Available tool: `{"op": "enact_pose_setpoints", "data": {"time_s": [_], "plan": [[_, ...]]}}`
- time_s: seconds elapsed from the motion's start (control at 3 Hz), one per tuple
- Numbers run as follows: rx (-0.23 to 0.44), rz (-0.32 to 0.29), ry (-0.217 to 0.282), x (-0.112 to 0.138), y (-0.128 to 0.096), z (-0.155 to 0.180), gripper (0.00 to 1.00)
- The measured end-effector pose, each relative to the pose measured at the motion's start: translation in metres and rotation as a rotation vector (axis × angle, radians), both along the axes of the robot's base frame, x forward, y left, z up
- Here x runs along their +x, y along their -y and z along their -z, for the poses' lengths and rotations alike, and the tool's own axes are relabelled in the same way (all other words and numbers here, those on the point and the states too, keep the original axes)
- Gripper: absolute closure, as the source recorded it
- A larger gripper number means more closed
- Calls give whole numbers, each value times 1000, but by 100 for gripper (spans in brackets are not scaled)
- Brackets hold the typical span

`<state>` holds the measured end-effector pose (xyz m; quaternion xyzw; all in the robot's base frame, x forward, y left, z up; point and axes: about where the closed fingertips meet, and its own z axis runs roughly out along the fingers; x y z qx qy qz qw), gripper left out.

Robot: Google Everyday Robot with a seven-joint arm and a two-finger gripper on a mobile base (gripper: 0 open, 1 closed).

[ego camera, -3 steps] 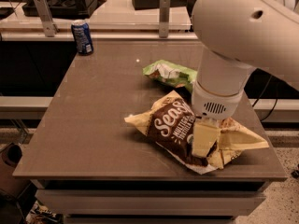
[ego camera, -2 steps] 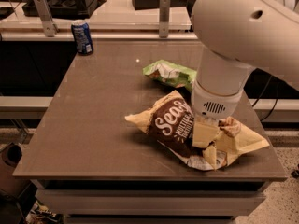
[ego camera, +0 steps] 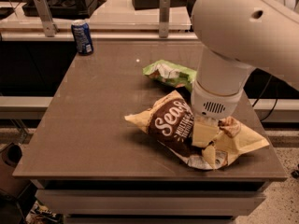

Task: Move brown chip bag near pepsi can

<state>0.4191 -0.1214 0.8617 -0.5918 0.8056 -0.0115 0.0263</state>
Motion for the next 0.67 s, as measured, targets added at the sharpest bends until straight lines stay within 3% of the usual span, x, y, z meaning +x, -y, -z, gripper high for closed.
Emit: {"op": "enact_pose_setpoints", "data": {"time_s": [0.67], "plan": [[-51, 27, 87, 17, 27, -36, 100]]}}
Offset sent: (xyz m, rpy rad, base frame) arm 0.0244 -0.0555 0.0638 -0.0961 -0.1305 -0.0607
